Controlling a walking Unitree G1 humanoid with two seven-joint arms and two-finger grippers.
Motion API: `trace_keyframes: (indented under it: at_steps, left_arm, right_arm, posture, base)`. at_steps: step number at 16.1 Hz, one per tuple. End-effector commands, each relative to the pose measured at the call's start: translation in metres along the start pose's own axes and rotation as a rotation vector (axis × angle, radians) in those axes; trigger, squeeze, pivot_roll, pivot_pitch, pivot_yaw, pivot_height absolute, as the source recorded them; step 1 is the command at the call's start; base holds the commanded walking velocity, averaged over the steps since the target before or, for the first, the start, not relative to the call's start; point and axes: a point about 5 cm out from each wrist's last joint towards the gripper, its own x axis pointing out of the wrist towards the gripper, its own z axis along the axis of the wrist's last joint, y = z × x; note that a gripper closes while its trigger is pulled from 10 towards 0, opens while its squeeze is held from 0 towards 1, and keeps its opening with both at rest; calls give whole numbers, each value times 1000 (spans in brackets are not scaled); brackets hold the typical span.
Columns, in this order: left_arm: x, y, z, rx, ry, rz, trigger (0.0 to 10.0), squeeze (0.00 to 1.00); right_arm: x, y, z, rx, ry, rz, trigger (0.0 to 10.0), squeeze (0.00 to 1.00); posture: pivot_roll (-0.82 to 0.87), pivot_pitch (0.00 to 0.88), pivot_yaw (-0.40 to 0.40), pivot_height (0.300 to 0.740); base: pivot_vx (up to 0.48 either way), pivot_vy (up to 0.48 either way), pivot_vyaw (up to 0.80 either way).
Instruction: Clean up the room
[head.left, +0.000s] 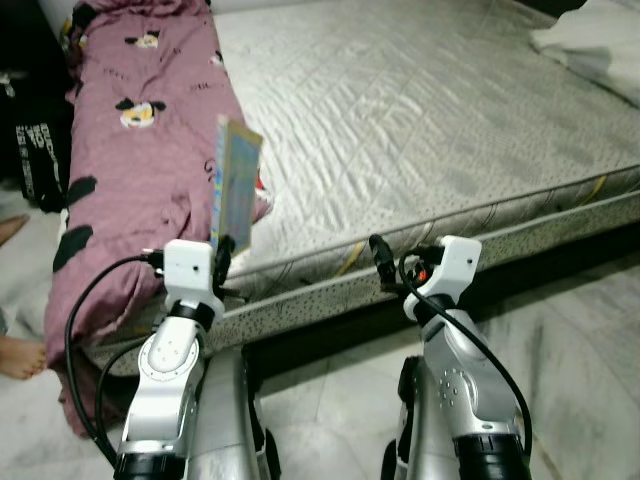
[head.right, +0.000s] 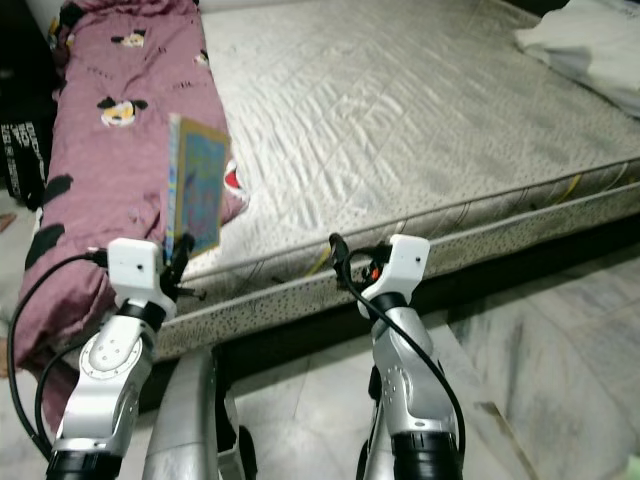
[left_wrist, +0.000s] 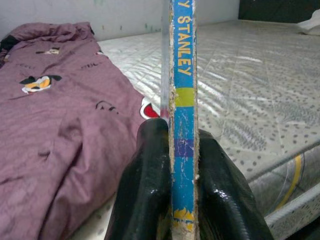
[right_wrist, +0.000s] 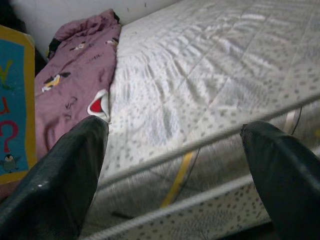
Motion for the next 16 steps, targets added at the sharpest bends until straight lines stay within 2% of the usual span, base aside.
trace_keyframes:
  at_steps: [1,5,9,12,14,15,16]
  left_arm:
    - [2,5,11,18,-42,20,0,0]
    - [2,8,8,4,-13,41,0,0]
    - [8,-3,14,3,-28,-1,0,0]
    - [10,-6,14,2,-27,-10,0,0]
    - [10,-9,11,-7,-9,-13,2824,0]
    - [10,-8,11,-14,-6,-9,3608,0]
    - [11,-8,9,-36,9,9,7569,0]
  right_arm:
    - [1,1,3,6,-17,4,10000,0]
    - [-1,4,1,9,-11,17,10000,0]
    - [-1,4,1,5,-12,13,10000,0]
    - [-2,5,-2,-2,-2,18,10000,0]
    - [-2,5,-4,-16,15,11,10000,0]
    - [-2,5,-4,-22,19,7,10000,0]
    - [-2,4,-4,-15,15,4,10000,0]
  posture:
    - [20,4,57,584]
    - [14,7,55,623]
    - [16,18,45,667]
    - [15,17,42,696]
    - [10,14,43,711]
    - [10,14,43,711]
    - [5,16,45,711]
  base:
    - [0,0,0]
    - [0,0,0]
    - [0,0,0]
    - [0,0,0]
    - [0,0,0]
    - [0,0,0]
    - [0,0,0]
